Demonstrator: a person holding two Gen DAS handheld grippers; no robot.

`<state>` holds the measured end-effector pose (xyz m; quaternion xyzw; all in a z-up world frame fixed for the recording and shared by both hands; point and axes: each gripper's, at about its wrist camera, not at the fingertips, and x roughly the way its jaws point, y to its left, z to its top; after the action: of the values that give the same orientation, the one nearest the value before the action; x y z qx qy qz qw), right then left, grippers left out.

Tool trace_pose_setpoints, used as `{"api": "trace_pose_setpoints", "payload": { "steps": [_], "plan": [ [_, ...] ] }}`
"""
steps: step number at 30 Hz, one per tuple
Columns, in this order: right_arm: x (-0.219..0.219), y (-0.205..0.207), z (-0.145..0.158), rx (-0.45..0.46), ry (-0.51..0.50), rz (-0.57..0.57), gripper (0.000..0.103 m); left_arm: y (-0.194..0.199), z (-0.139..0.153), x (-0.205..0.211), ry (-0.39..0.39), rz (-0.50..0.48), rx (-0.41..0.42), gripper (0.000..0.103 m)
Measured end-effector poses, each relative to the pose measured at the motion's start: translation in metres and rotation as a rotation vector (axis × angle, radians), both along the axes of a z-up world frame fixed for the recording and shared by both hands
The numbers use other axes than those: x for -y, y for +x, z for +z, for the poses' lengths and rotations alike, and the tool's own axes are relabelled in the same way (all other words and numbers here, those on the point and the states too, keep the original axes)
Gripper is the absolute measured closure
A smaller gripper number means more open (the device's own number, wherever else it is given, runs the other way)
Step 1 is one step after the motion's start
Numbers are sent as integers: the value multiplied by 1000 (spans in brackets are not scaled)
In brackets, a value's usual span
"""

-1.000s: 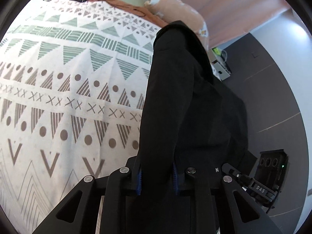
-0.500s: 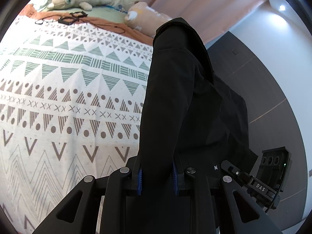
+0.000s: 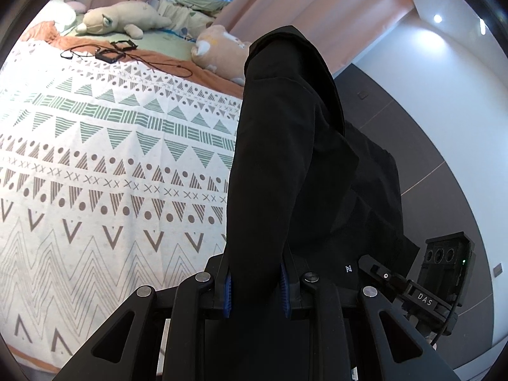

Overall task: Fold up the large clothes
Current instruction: 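Carry the lifted black shirt bundle with both tools toward the clothes stack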

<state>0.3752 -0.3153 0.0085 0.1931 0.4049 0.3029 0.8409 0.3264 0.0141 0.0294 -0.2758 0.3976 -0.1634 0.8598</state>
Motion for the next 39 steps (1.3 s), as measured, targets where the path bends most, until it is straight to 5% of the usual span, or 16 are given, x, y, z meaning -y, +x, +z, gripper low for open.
{"api": "trace_pose_setpoints", "payload": {
  "steps": [9, 16, 39],
  "plan": [
    [3, -15, 13, 36, 50, 24, 87, -18, 27, 5, 38, 15, 37, 80],
    [35, -5, 12, 59, 62, 30, 87, 10, 27, 37, 43, -4, 26, 80],
    [292, 17, 56, 95, -85, -213, 88, 104, 21, 316, -32, -388, 21, 80]
  ]
}}
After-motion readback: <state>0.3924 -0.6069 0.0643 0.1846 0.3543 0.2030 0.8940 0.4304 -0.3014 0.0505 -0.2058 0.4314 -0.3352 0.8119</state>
